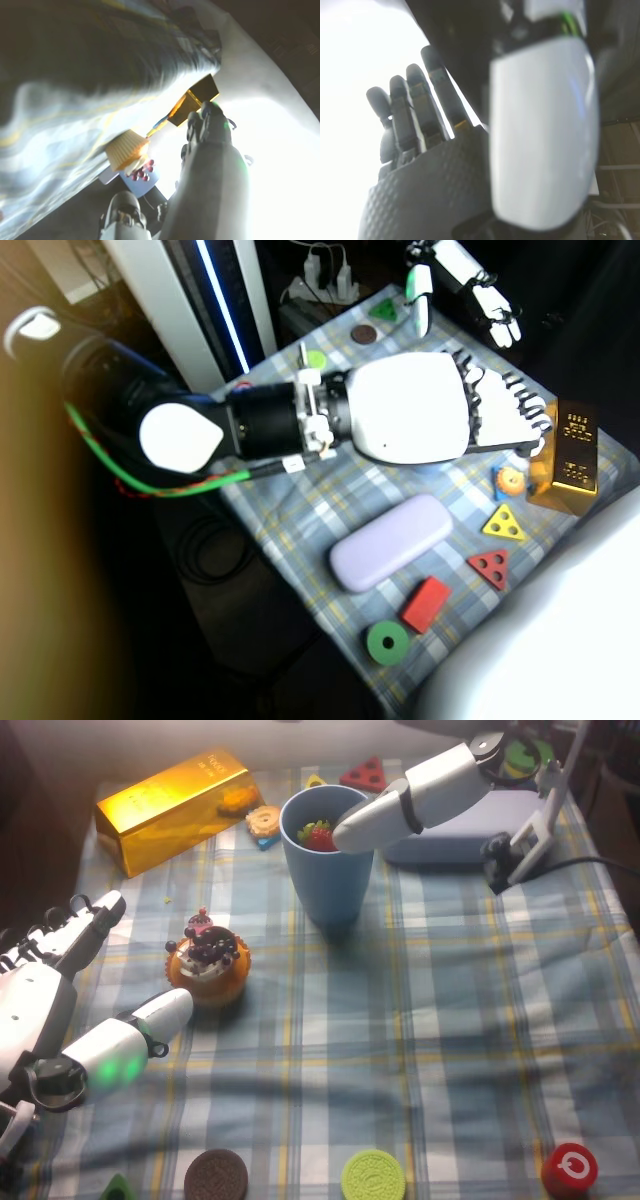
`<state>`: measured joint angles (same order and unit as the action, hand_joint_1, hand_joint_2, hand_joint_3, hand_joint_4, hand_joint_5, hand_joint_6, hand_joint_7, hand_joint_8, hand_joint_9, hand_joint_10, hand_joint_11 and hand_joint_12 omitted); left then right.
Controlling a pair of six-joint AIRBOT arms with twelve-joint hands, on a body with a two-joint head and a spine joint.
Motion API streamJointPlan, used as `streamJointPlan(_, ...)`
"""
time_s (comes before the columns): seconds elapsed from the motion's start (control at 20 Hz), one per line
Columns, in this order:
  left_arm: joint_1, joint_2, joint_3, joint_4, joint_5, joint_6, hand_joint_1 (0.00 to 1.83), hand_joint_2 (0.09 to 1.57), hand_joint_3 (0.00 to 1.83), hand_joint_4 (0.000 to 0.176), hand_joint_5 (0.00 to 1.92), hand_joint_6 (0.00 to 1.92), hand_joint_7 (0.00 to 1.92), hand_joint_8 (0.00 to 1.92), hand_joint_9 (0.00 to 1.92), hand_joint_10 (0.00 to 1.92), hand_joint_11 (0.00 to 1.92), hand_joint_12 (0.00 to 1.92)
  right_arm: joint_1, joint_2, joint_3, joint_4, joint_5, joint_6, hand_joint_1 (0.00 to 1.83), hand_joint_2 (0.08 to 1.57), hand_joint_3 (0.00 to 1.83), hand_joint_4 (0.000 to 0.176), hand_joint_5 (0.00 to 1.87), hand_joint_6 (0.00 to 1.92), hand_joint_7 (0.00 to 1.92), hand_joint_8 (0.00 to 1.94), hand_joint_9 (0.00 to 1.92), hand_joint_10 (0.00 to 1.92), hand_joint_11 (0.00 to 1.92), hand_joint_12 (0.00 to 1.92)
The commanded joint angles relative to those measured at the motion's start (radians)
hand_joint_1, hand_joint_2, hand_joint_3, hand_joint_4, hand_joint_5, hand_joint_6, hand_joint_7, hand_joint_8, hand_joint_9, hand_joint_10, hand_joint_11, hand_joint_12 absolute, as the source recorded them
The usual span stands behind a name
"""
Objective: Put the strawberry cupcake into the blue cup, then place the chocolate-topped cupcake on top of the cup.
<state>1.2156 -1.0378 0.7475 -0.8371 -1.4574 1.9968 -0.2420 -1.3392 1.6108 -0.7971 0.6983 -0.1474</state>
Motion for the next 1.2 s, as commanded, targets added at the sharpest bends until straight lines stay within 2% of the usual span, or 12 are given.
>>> streamJointPlan(0.0, -0.009, 0.012, 0.003, 0.054, -0.109, -0.001, 0.37, 1.06, 0.0, 0.094, 0.16, 0.0, 0.17, 0.0, 0.21, 0.0, 0.01, 0.3, 0.014, 0.033, -0.025, 0.073, 0.067, -0.046, 0.13, 0.89, 0.0, 0.007, 0.21, 0.0, 0.07, 0.0, 0.02, 0.0, 0.0, 0.36)
streamJointPlan(0.15, -0.015, 0.023, 0.006, 0.061, -0.101, -0.001, 0.37, 1.05, 0.0, 0.099, 0.22, 0.02, 0.18, 0.01, 0.19, 0.0, 0.01, 0.28, 0.007, 0.126, -0.139, 0.135, 0.068, -0.153, 0.01, 0.93, 0.0, 0.051, 0.09, 0.0, 0.06, 0.01, 0.0, 0.0, 0.0, 0.04)
streamJointPlan(0.25, -0.019, 0.03, 0.009, 0.069, -0.094, -0.001, 0.4, 1.03, 0.0, 0.094, 0.27, 0.0, 0.18, 0.0, 0.2, 0.0, 0.0, 0.38, -0.014, 0.158, -0.168, 0.154, 0.096, -0.155, 0.0, 0.91, 0.0, 0.023, 0.08, 0.01, 0.06, 0.01, 0.0, 0.0, 0.02, 0.01)
streamJointPlan(0.3, -0.025, 0.036, 0.012, 0.078, -0.084, -0.001, 0.42, 1.01, 0.0, 0.092, 0.29, 0.0, 0.18, 0.0, 0.21, 0.0, 0.0, 0.44, -0.033, 0.177, -0.184, 0.164, 0.107, -0.155, 0.0, 0.92, 0.0, 0.038, 0.06, 0.0, 0.07, 0.01, 0.0, 0.0, 0.0, 0.0)
streamJointPlan(0.35, -0.034, 0.041, 0.018, 0.086, -0.069, -0.001, 0.43, 1.01, 0.0, 0.091, 0.3, 0.0, 0.17, 0.0, 0.2, 0.0, 0.0, 0.43, -0.053, 0.197, -0.2, 0.168, 0.113, -0.158, 0.0, 0.95, 0.01, 0.006, 0.08, 0.01, 0.06, 0.0, 0.0, 0.0, 0.0, 0.0)
streamJointPlan(0.4, -0.048, 0.041, 0.031, 0.095, -0.047, -0.002, 0.45, 0.99, 0.0, 0.114, 0.31, 0.0, 0.18, 0.0, 0.2, 0.0, 0.0, 0.46, -0.086, 0.228, -0.224, 0.194, 0.124, -0.178, 0.0, 0.94, 0.01, 0.015, 0.05, 0.0, 0.04, 0.0, 0.0, 0.0, 0.0, 0.0)
streamJointPlan(0.45, -0.062, 0.04, 0.044, 0.1, -0.027, -0.002, 0.48, 0.95, 0.0, 0.142, 0.3, 0.0, 0.18, 0.0, 0.21, 0.0, 0.0, 0.52, -0.118, 0.26, -0.252, 0.234, 0.133, -0.219, 0.09, 0.92, 0.0, 0.068, 0.01, 0.0, 0.01, 0.0, 0.0, 0.0, 0.0, 0.0)
streamJointPlan(0.55, -0.079, 0.035, 0.063, 0.106, -0.003, -0.002, 0.51, 0.91, 0.0, 0.146, 0.29, 0.0, 0.17, 0.0, 0.2, 0.0, 0.0, 0.5, -0.187, 0.325, -0.327, 0.333, 0.145, -0.363, 0.13, 0.93, 0.0, 0.075, 0.0, 0.0, 0.04, 0.01, 0.0, 0.0, 0.0, 0.0)
streamJointPlan(0.65, -0.082, 0.03, 0.069, 0.112, 0.005, -0.002, 0.56, 0.88, 0.0, 0.16, 0.26, 0.0, 0.14, 0.0, 0.17, 0.0, 0.0, 0.41, -0.263, 0.373, -0.387, 0.424, 0.182, -0.459, 0.1, 0.93, 0.0, 0.059, 0.0, 0.0, 0.07, 0.02, 0.0, 0.0, 0.0, 0.0)
streamJointPlan(0.75, -0.098, 0.023, 0.082, 0.125, 0.034, -0.002, 0.63, 0.84, 0.0, 0.136, 0.29, 0.0, 0.16, 0.0, 0.21, 0.0, 0.0, 0.55, -0.365, 0.422, -0.427, 0.512, 0.244, -0.479, 0.0, 0.94, 0.0, 0.04, 0.0, 0.0, 0.09, 0.02, 0.03, 0.01, 0.0, 0.0)
streamJointPlan(0.8, -0.115, 0.008, 0.106, 0.131, 0.075, -0.01, 0.67, 0.82, 0.0, 0.137, 0.28, 0.0, 0.17, 0.0, 0.2, 0.0, 0.0, 0.5, -0.484, 0.463, -0.452, 0.611, 0.316, -0.489, 0.0, 0.96, 0.01, 0.0, 0.0, 0.0, 0.08, 0.01, 0.01, 0.0, 0.0, 0.0)
streamJointPlan(1.15, -0.125, -0.025, 0.146, 0.131, 0.154, -0.034, 0.82, 0.77, 0.0, 0.159, 0.35, 0.02, 0.19, 0.01, 0.22, 0.01, 0.02, 0.47, -0.773, 0.553, -0.553, 0.834, 0.506, -0.565, 0.08, 0.97, 0.0, 0.0, 0.0, 0.0, 0.05, 0.0, 0.0, 0.0, 0.0, 0.0)
